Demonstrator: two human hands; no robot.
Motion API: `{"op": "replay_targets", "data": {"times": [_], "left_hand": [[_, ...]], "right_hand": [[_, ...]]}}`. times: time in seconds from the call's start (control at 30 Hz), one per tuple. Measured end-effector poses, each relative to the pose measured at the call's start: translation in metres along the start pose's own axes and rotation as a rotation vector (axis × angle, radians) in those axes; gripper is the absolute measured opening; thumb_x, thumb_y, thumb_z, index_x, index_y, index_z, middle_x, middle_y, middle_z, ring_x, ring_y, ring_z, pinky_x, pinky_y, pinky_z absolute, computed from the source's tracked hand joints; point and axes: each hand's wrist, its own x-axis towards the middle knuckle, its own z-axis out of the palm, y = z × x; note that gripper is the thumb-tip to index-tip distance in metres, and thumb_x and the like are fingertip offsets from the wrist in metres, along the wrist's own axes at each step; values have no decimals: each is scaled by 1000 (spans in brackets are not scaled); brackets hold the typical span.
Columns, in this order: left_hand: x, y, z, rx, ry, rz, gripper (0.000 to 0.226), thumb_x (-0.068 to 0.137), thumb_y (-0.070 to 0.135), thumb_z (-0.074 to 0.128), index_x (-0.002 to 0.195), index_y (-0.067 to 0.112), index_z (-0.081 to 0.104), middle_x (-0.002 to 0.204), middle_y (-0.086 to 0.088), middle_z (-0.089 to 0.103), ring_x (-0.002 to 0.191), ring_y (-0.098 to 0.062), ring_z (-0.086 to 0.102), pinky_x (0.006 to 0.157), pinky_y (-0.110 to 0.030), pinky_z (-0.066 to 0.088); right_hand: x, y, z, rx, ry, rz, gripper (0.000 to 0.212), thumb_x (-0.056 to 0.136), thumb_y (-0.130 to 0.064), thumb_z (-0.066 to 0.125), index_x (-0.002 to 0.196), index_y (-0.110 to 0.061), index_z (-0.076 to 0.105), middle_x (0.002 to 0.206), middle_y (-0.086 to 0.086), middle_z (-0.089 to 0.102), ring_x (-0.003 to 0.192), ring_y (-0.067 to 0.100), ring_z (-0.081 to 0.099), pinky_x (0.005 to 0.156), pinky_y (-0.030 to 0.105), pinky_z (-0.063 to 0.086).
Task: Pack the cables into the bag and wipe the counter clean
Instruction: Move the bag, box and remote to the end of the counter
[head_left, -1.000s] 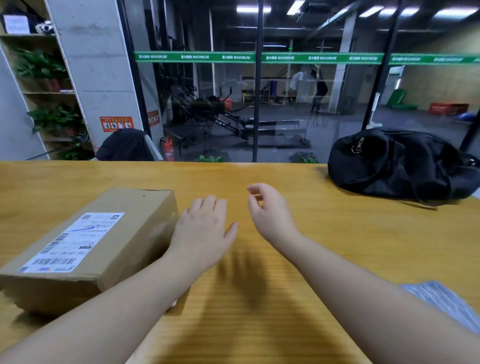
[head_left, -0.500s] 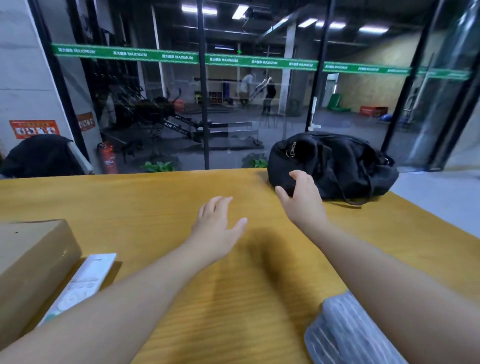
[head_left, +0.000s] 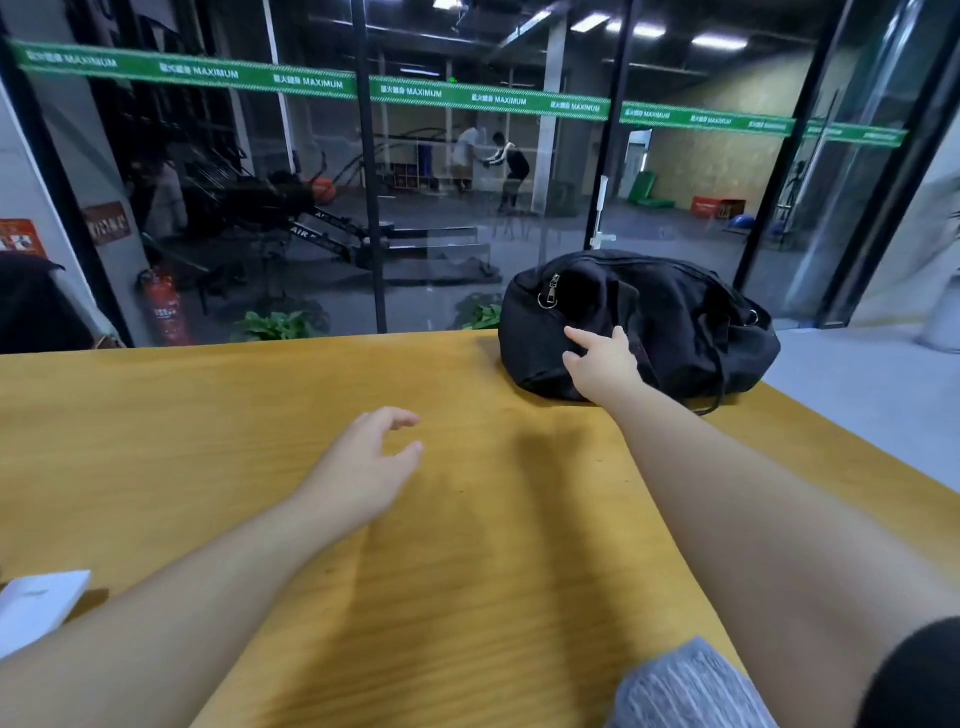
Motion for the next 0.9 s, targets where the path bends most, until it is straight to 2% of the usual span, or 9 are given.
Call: {"op": "replay_targets", "data": {"times": [0.1,0.2,0.3,0.4,0.53,0.63,0.7,0.8,0.9], "left_hand": [[6,-3,9,-29,-20,-12,32,92,23,55,125,20,54,130,2,51,114,-8,44,92,-21,34],[10,-8,17,-29,-47,14,33,92,22,56,124,20,54,127,4,52,114,-6,44,89,-15,29],[15,-13,20,-68,-38,12,31,91,20,57,122,20,55,122,4,55,115,-12,49,86,-17,31],[16,-14,19,-74,-43,23,31,92,21,56,122,23,55,120,8,55,109,-9,48,83,-19,34],[21,-20,14,-62,-52,14,30,92,24,55,122,27,54,121,10,54,112,-7,47,90,-22,36],[27,-22,11,-69,-44,1,29,92,23,56,121,25,54,120,10,55,111,-8,49,90,-22,37],[30,-22,11,-70,-44,1,29,92,23,56,121,26,54,120,10,55,112,-13,52,86,-21,36],[32,-22,11,-66,-53,-9,30,93,24,55,122,26,53,120,12,54,111,-14,53,83,-19,34],[32,-22,11,-61,-69,-4,30,92,26,54,122,28,53,122,13,53,112,-11,51,86,-20,35]], "right_hand": [[10,1,11,-20,-43,9,50,98,-25,44,144,-40,32,160,9,-4,134,39,34,100,45,44],[19,3,16,41,6,-14,58,98,-18,45,148,-37,24,160,12,-2,120,34,50,91,36,47],[26,3,16,165,199,-14,64,96,-10,49,149,-31,21,158,7,20,133,28,42,98,36,41],[37,-3,10,360,270,89,68,93,-13,56,149,-22,19,143,10,46,130,30,45,103,41,39],[51,-6,10,274,256,154,52,93,-16,55,141,-7,36,138,17,50,129,33,45,104,39,37],[58,0,13,214,286,147,16,92,-7,49,107,-4,56,117,18,61,111,36,55,86,35,44],[59,4,14,219,307,136,19,89,1,42,90,-8,59,100,16,63,96,34,58,72,30,40],[53,7,16,224,314,80,30,90,0,39,98,-9,67,97,14,65,89,30,58,70,27,38],[47,5,16,256,316,50,33,94,-6,39,113,-12,65,109,12,66,101,31,60,79,30,46]]}}
